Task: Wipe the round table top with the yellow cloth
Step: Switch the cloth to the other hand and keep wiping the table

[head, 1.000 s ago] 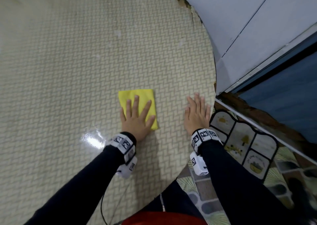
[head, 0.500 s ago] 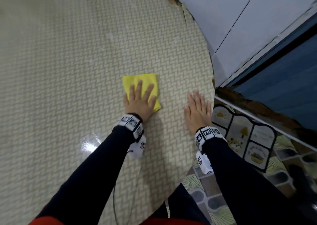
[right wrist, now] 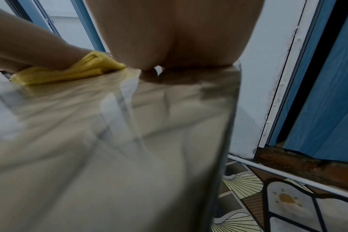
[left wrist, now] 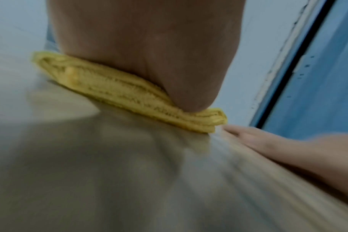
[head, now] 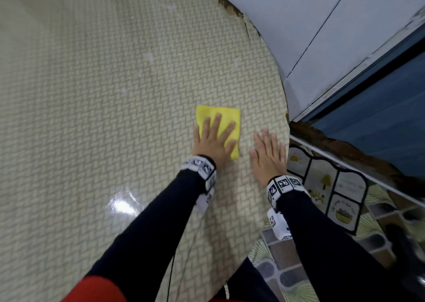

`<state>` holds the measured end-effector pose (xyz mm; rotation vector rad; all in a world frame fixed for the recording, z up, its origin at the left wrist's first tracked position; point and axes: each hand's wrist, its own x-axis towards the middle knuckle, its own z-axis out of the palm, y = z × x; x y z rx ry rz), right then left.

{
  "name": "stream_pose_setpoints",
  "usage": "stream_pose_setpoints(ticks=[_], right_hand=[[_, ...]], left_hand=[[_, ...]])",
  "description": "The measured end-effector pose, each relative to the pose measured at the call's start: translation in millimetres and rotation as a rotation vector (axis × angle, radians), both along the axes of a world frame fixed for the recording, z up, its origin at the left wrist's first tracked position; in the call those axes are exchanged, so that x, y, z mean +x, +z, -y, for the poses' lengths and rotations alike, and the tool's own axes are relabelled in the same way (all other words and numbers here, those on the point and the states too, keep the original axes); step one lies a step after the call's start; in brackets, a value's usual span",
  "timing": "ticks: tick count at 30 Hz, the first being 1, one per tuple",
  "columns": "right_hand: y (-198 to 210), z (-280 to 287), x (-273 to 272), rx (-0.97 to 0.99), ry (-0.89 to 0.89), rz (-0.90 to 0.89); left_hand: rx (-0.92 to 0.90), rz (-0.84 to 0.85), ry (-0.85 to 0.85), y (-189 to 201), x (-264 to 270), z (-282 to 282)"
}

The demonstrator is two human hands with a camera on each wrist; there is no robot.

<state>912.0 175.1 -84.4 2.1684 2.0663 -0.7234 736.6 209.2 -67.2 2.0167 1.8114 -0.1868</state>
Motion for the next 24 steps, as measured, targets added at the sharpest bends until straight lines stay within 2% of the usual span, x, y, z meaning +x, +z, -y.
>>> stream_pose_setpoints(ticks=[4, 6, 8, 12, 15, 19, 21, 24], right_hand=[[0.1, 0.9, 1.2, -0.009, 0.005, 0.002], [1.5, 0.9, 0.1, -0.026, -0.002, 0.003], [5.6, -0.3, -2.2, -0.055, -0.017, 0.013], [16.8, -2.1, -17.4, -0.087, -0.081, -0.008], [20.7, -5.0, -37.7, -0.045, -0.064, -0.021], [20.0, -13.9, -67.7, -0.072, -0.059, 0.009], [18.0, -17.1, -75.3, -0.106, -0.080, 0.013], [15.2, -17.0, -75.3, -0.142, -0.089, -0.019]], left_hand=[[-0.059, 0.016, 0.277, 2.8, -67.7, -33.5], [-0.050, 0.017, 0.401, 5.8, -108.1, -17.6], [-0.064, 0.025, 0.454, 9.0, -129.2, 12.4], [-0.119, 0.025, 0.376, 10.8, -98.2, 72.4], [-0.108, 0.002, 0.240, 8.4, -66.9, 86.0], [-0.087, -0.011, 0.088, 4.9, -75.9, 42.2], [-0.083, 0.004, 0.125, 5.3, -92.3, 7.2], [-0.098, 0.014, 0.267, 7.5, -128.3, -28.8]])
